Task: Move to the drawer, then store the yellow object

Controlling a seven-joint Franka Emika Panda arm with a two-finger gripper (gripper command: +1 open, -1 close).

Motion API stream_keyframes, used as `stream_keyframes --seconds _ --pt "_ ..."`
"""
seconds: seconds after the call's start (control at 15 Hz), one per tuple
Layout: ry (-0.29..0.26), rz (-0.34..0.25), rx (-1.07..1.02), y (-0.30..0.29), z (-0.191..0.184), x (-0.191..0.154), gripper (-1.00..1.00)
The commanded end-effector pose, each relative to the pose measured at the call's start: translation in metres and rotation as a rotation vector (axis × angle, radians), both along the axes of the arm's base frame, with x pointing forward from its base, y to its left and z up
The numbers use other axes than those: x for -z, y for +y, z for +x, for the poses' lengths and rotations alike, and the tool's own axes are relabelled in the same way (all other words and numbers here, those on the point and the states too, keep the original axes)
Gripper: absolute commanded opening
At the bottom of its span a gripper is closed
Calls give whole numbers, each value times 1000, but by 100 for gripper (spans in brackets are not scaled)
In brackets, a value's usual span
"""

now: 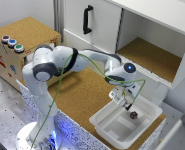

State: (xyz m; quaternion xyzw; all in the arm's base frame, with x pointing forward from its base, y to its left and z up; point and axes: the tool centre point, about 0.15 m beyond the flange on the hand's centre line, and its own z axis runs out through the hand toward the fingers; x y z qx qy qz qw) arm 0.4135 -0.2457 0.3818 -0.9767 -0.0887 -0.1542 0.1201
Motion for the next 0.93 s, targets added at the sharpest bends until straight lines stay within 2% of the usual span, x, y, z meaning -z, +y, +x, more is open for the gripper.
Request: stream_keyframes --seconds 0.0,0.27,0.4,0.47,0.87 --pt "38 -3 -321 116 17 -27 -100" --pt "55 -84 -617 202 10 -38 -100" --pt "97 -39 -745 240 8 -43 -100" --pt "105 -39 -805 262 4 -45 -100" --pt "104 -86 -1138 378 -46 -57 -100"
